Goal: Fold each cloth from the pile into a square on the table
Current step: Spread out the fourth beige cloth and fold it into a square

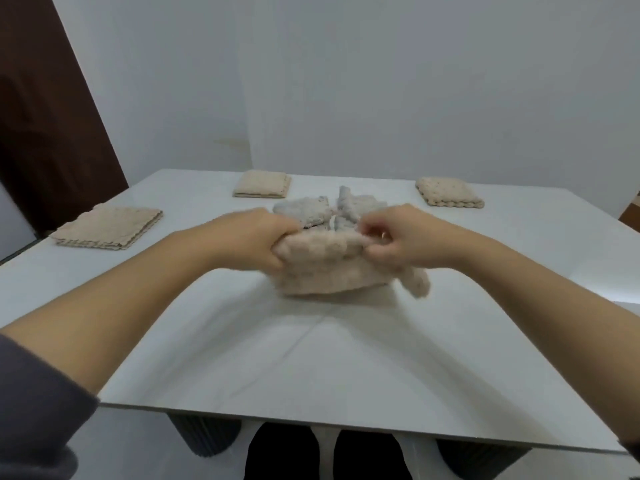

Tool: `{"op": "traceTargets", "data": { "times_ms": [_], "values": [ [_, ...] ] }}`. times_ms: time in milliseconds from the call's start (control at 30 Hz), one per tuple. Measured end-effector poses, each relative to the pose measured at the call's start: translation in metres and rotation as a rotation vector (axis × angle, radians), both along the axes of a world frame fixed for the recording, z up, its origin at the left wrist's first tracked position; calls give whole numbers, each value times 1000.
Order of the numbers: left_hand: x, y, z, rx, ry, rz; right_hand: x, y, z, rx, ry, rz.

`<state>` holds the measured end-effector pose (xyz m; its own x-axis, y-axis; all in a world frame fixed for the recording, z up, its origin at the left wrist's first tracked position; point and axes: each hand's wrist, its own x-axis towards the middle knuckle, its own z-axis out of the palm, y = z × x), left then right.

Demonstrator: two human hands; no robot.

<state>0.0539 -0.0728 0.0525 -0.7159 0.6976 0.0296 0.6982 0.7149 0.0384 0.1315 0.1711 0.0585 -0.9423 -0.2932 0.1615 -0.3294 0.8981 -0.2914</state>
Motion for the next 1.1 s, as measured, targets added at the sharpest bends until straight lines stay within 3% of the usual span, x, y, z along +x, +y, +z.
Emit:
{"op": "traceTargets", "data": {
  "times_ms": [167, 233, 300, 367, 433, 500, 533, 700, 933, 1100],
  "values": [
    [28, -4, -35, -271, -524, -86, 27, -10, -28, 2, -622, 95],
    [36, -5, -40, -252, -789, -42, 34, -11, -35, -78, -880, 92],
    [36, -5, -42, -102, -945, -1, 34, -8, -41, -198, -944, 52],
    [30, 1, -43, 132, -690, 30, 26, -6, -46, -279, -701, -56],
    [23, 13, -49, 315, -307, 79, 13, -5, -58, -240, -305, -177],
    [20, 27, -62, 337, -154, 61, -3, -5, -73, -132, 9, -297],
    [17, 32, -72, 304, -167, 49, -13, -3, -80, -105, 65, -337],
    [11, 45, -94, 145, -227, 76, -62, 7, -97, -6, -77, -385],
    [-10, 33, -100, 18, -247, 323, -112, 25, -99, 215, -138, -551],
    [-22, 38, -118, -105, -210, 374, -147, 40, -110, 215, -252, -552]
  ]
}}
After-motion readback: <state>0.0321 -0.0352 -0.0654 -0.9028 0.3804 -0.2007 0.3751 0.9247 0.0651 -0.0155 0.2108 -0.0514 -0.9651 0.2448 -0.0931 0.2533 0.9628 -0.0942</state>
